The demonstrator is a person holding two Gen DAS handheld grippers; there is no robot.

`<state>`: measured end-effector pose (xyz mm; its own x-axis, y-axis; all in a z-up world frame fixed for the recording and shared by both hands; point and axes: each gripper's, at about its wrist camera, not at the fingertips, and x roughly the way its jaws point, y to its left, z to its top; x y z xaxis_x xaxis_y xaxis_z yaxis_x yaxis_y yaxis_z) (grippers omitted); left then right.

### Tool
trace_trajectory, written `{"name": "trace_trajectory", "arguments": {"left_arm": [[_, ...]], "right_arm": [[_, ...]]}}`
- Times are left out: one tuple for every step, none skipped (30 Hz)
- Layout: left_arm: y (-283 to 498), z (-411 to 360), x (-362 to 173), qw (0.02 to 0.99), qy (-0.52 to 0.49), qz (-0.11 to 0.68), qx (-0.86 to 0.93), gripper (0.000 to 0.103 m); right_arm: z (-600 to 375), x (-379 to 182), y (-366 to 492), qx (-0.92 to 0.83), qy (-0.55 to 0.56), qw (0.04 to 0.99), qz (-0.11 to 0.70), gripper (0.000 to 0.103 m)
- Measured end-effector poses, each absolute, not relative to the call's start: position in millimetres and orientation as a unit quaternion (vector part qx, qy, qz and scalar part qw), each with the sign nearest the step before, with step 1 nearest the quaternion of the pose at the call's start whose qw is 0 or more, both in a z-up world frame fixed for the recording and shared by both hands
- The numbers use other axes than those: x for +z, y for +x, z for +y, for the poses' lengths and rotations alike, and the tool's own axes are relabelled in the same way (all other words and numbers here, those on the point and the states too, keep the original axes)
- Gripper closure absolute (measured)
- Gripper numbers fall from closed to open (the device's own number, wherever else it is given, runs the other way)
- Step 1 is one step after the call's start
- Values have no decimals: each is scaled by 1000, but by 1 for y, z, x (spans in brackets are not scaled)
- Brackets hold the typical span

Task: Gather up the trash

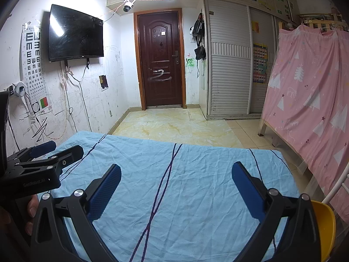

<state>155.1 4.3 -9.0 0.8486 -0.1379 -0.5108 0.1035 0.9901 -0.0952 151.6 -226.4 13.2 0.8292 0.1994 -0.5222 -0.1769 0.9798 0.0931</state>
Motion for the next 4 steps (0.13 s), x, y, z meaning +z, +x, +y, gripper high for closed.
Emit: {"name": "trace_trajectory", "arguments": {"left_arm": [[155,4,-9,961,-32,268,-63,7],[155,4,-9,961,-32,268,-63,7],[155,4,-9,961,-32,268,-62,7],[155,4,-8,961,-32,268,-62,7]], "right_arm": [[-227,13,152,99,20,956,275,9],[-227,13,152,99,20,956,275,9],[-227,13,152,98,20,956,275,9],[-227,13,152,98,21,956,275,9]]}}
